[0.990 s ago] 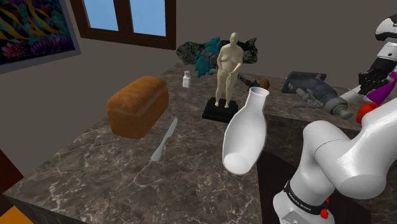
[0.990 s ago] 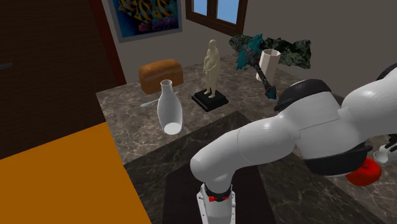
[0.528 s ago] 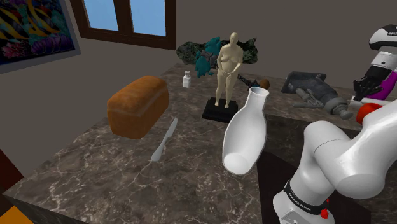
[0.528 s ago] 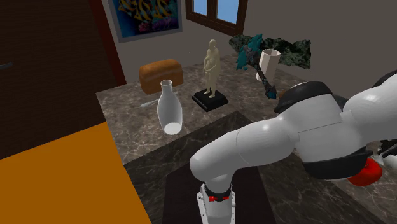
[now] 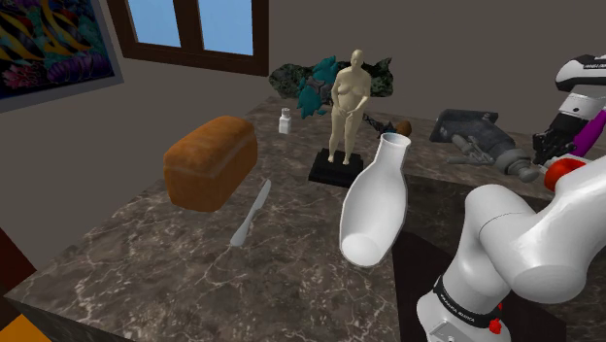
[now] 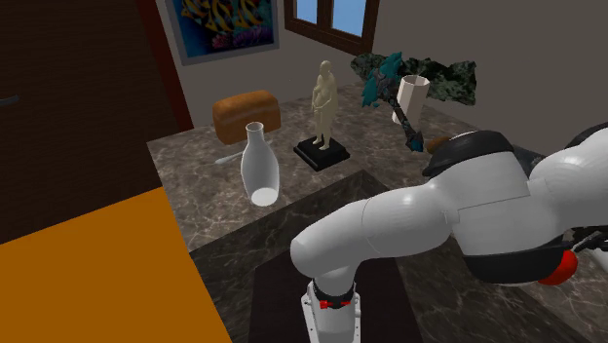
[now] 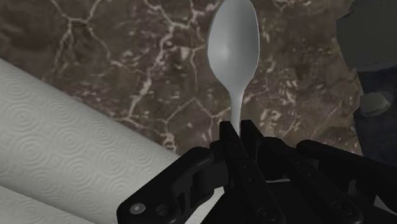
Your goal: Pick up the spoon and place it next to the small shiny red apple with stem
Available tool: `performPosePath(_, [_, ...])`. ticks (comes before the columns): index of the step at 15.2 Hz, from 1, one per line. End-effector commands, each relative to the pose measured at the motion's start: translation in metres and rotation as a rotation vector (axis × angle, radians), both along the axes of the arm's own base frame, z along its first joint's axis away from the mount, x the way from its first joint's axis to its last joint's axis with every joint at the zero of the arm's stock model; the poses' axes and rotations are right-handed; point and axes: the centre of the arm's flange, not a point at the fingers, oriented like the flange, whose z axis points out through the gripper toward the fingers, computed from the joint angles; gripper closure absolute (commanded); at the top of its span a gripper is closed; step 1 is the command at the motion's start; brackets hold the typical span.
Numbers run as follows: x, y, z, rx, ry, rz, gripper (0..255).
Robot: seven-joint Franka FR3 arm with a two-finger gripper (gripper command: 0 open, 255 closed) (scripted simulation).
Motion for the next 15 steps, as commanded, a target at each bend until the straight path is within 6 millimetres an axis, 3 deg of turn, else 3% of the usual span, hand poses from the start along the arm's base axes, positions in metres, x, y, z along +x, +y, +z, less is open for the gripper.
performPosePath(1, [0.001,0.000,-0.006,0.000,0.000,0.000,255])
performPosePath(8, [0.001,0.000,-0.006,0.000,0.000,0.000,255])
performPosePath(9, [0.001,0.000,-0.006,0.000,0.000,0.000,0])
performPosePath(14, [0.001,0.000,-0.006,0.000,0.000,0.000,0])
performPosePath(15, [0.000,-0.003,0.007,0.000,0.000,0.000,0])
